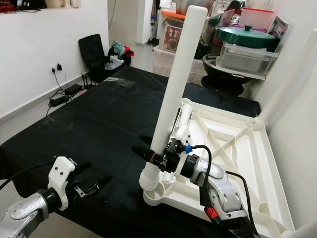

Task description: Building children table

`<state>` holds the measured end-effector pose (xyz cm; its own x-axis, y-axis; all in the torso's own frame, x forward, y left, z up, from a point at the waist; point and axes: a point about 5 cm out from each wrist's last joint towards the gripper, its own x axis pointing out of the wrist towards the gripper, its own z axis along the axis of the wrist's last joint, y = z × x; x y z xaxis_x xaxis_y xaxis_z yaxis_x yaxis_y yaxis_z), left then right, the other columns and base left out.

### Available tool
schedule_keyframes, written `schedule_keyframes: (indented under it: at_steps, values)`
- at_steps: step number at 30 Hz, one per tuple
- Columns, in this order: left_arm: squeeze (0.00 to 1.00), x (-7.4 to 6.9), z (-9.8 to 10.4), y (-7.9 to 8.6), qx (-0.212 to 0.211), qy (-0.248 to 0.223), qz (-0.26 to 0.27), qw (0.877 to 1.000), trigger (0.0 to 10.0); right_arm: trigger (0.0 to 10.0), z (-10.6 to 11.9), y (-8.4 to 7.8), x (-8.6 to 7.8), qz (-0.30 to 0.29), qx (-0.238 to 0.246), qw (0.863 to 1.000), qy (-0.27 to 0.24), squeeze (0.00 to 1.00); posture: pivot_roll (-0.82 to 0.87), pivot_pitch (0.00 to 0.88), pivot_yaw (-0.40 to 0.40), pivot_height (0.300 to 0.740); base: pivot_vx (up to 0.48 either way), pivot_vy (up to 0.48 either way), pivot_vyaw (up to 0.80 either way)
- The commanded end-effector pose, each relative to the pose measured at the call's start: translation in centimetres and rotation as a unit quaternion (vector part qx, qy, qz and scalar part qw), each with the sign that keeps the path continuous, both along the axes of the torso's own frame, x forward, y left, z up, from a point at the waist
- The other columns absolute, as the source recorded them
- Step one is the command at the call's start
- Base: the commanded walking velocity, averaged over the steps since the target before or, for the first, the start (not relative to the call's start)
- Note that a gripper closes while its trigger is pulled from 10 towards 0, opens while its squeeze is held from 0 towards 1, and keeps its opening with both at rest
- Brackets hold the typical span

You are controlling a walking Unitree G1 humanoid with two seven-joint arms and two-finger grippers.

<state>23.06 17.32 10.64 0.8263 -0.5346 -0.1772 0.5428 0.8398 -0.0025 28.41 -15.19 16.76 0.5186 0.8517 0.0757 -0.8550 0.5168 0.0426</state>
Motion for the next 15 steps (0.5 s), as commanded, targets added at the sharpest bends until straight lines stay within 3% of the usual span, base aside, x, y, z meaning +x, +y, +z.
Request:
schedule_keyframes:
  at_steps: [1, 3, 6, 15]
  values:
    - [0.00, -0.9, -0.1, 0.7, -0.010, 0.006, 0.032, 0.999, 10.0, 10.0, -1.3, -1.4, -0.2, -0.030, -0.017, 0.999, 0.030, 0.00, 0.11, 0.000, -0.099, 0.740, 0.000, 0.000, 0.00]
    - [0.00, -2.3, -0.9, 1.0, -0.009, 0.013, 0.065, 0.998, 10.0, 10.0, -1.1, -1.7, -0.1, -0.046, -0.014, 0.999, 0.021, 0.00, 0.12, 0.000, -0.107, 0.740, 0.000, 0.000, 0.00]
    - [0.00, -3.5, -1.6, 0.5, -0.006, 0.027, 0.071, 0.997, 10.0, 10.0, -0.9, -1.9, 0.2, -0.070, -0.011, 0.997, 0.006, 0.00, 0.12, 0.000, -0.107, 0.740, 0.000, 0.000, 0.00]
    - [0.00, -3.2, -1.2, -0.3, 0.004, 0.005, 0.062, 0.998, 10.0, 10.0, -0.9, -1.8, 0.3, -0.101, 0.004, 0.995, 0.001, 0.00, 0.12, 0.000, -0.095, 0.740, 0.000, 0.000, 0.00]
